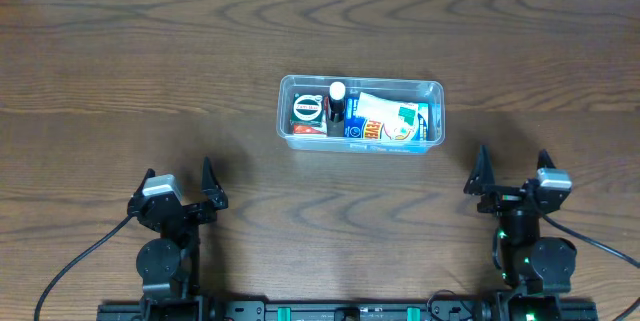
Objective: Pack container
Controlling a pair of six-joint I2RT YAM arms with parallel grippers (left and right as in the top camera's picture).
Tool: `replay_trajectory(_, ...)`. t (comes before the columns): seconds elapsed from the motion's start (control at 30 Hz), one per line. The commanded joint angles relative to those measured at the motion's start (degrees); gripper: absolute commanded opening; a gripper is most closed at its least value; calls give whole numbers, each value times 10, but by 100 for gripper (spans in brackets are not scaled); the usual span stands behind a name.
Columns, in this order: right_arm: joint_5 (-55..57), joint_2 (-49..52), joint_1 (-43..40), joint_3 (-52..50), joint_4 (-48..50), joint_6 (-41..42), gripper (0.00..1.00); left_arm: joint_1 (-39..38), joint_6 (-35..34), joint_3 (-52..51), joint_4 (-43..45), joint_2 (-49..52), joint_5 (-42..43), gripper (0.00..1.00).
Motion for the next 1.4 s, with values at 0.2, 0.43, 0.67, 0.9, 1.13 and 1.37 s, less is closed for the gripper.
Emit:
replay_trajectory(0.2,-31,-82,11,-26,-31,-9,99,3,5,-15,-17,-3,0,98)
replay_trajectory(0.43,-28,-82,13,-26,-83,-26,99,3,5,-15,-17,-3,0,98)
replay_trajectory(0.67,-47,-82,14,-26,-110,-55,99,3,5,-15,-17,-3,0,98)
replay_trajectory(0.9,-83,-82,17,-26,-106,-60,99,3,5,-15,-17,-3,0,98)
replay_trajectory(1.13,-74,-81,18,-26,-107,-60,99,3,5,-15,-17,-3,0,98)
replay_trajectory(1.37,-74,-81,18,-26,-107,-60,99,3,5,-15,-17,-3,0,98)
